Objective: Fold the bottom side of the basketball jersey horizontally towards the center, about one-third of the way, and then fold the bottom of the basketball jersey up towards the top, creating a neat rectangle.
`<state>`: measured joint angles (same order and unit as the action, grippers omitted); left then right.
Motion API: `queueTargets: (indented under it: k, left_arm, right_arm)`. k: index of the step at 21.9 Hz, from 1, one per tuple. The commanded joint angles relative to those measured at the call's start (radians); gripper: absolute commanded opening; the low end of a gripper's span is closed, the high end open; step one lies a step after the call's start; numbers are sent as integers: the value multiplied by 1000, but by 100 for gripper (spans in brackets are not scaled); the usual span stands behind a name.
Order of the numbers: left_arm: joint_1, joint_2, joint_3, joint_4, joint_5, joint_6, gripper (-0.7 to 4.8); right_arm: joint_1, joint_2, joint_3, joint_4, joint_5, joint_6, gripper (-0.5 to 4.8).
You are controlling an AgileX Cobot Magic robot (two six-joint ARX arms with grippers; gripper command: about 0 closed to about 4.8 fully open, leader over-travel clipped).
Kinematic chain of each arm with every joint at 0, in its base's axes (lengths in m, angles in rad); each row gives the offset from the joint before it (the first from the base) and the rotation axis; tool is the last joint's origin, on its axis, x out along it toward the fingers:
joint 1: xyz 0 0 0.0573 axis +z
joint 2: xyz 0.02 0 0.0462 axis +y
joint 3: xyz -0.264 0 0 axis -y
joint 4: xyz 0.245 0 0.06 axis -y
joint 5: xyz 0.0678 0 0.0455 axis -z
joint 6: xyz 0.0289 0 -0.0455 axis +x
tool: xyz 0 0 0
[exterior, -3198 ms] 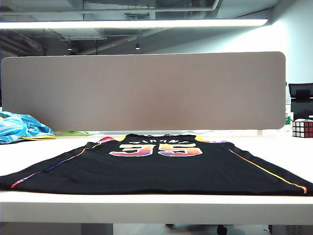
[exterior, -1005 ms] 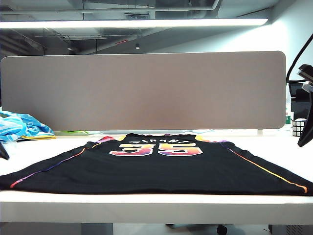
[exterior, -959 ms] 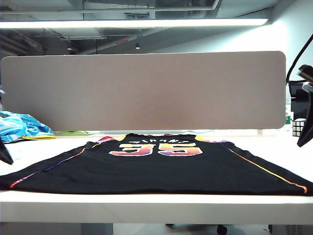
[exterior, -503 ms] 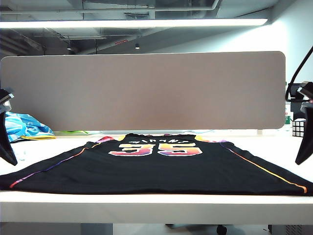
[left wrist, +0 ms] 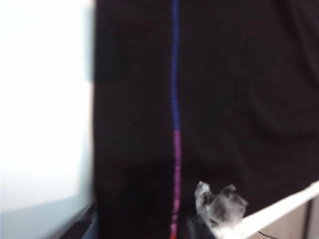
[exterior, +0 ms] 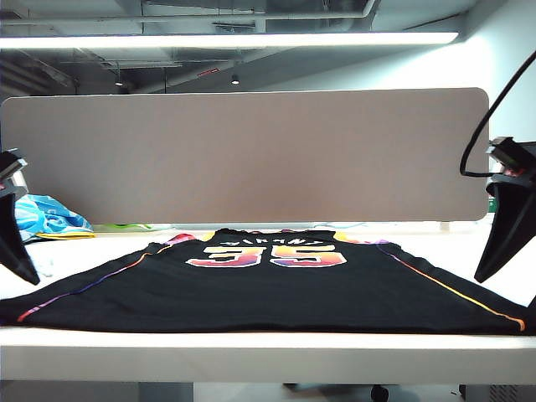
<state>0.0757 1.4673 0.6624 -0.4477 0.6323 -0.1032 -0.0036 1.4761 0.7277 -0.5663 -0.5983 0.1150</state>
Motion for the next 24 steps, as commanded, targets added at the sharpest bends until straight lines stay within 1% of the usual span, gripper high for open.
queueTargets:
  k: [1, 2, 5, 8, 12, 15, 17, 18, 19, 20, 21, 22, 23, 24]
  left_arm:
    - [-1, 49, -13, -66, -29, 32, 220]
    - [-1, 56, -13, -69, -29, 44, 220]
    - [-3, 69, -13, -68, -26, 45, 220]
    - [-15, 71, -13, -60, -26, 47, 220]
    - [-31, 81, -13, -51, -27, 47, 215]
    - [-39, 85, -13, -40, -26, 47, 210]
    - [-40, 85, -13, -33, -26, 46, 171]
    - [-42, 86, -13, -24, -26, 45, 127]
    - [-46, 85, -13, -11, -26, 43, 108]
    - [-51, 86, -13, -5, -26, 44, 105]
    - [-55, 86, -13, 8, -25, 44, 59]
    - [-55, 85, -13, 17, -25, 44, 16]
    - [-63, 85, -13, 27, -21, 45, -6]
    - [-64, 85, -11, 27, -13, 48, -6]
  right_arm:
    - [15, 5, -8, -21, 47, -2, 285]
    - [15, 5, -12, -20, 49, -2, 284]
    - [15, 5, -39, 10, 50, 0, 284]
    - [15, 5, -84, 77, 49, 40, 284]
    - [15, 5, -100, 99, 46, 46, 283]
    - [16, 5, -100, 108, 45, 54, 260]
    - [16, 5, -100, 113, 45, 61, 260]
    - [22, 5, -100, 118, 45, 66, 256]
    - [26, 5, -100, 126, 42, 69, 213]
    - [33, 5, -100, 130, 42, 69, 176]
    - [43, 5, -100, 132, 43, 69, 112]
    - [51, 5, -100, 137, 47, 69, 70]
    - [62, 4, -100, 149, 59, 67, -7]
    - [66, 4, -100, 157, 69, 67, -8]
